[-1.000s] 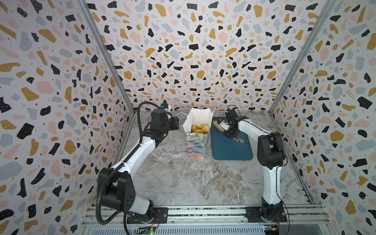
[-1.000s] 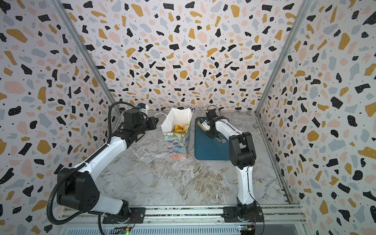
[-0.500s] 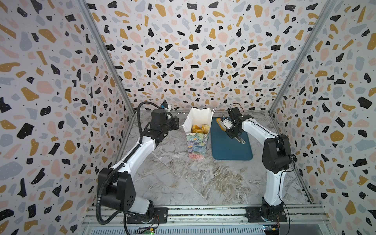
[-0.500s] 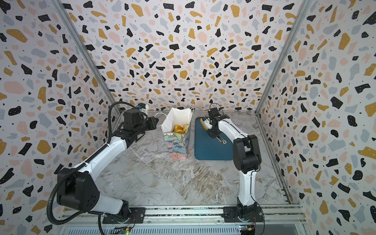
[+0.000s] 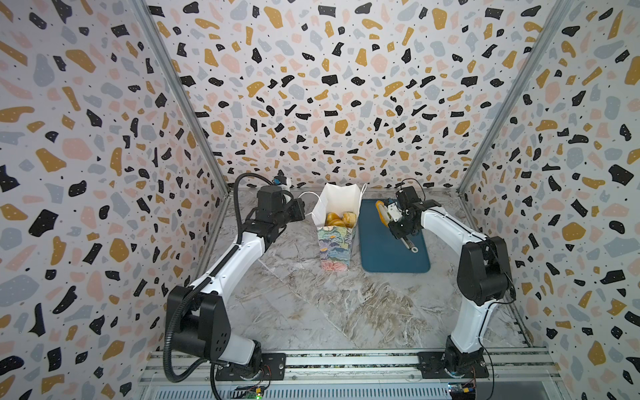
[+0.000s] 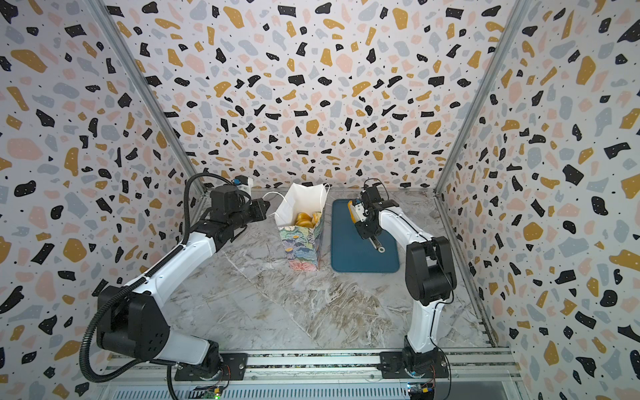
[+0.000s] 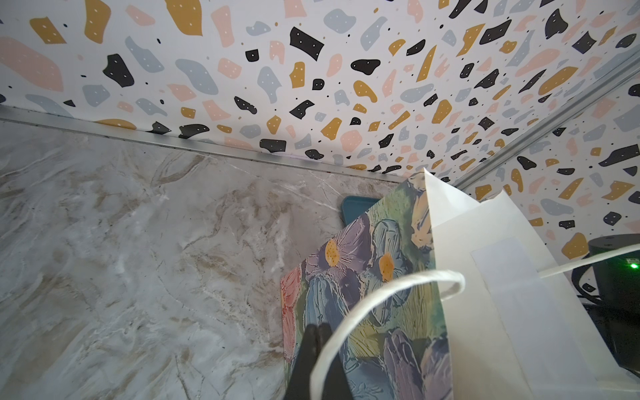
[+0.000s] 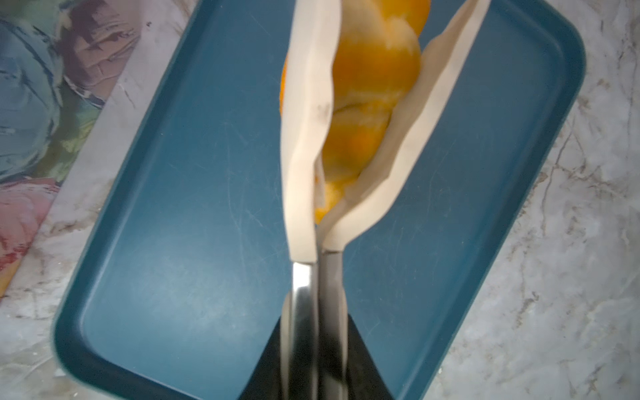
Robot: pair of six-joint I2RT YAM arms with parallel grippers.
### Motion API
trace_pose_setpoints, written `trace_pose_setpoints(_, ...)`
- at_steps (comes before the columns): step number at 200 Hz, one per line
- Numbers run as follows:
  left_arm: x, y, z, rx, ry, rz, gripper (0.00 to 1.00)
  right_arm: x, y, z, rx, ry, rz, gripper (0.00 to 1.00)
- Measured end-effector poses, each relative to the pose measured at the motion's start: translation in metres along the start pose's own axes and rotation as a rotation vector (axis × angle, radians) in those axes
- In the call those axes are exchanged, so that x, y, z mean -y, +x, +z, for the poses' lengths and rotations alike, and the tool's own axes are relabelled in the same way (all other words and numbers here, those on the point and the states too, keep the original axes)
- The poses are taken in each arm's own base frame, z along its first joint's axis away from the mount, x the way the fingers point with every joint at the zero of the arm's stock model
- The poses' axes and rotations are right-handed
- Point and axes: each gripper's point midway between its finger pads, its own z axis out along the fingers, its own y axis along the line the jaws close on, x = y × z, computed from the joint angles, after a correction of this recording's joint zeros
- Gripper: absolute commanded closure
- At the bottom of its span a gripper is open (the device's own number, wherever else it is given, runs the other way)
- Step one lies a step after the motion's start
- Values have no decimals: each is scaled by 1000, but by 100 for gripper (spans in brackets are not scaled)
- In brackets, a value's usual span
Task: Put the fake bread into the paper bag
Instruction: 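Close the tongs on the striped bread stick with the right gripper, then lift the striped bread stick with the tongs and carry it toward the bag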
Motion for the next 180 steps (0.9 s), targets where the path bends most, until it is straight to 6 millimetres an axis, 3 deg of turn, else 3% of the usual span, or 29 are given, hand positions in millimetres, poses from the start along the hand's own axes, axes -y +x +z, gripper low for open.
trace_pose_setpoints(106, 0, 0, 0, 0, 0, 0, 100, -22, 18, 0, 4, -86, 115, 82)
trace_pose_setpoints(180, 0, 0, 0, 0, 0, 0, 100, -30, 2, -45, 124, -134, 143, 84)
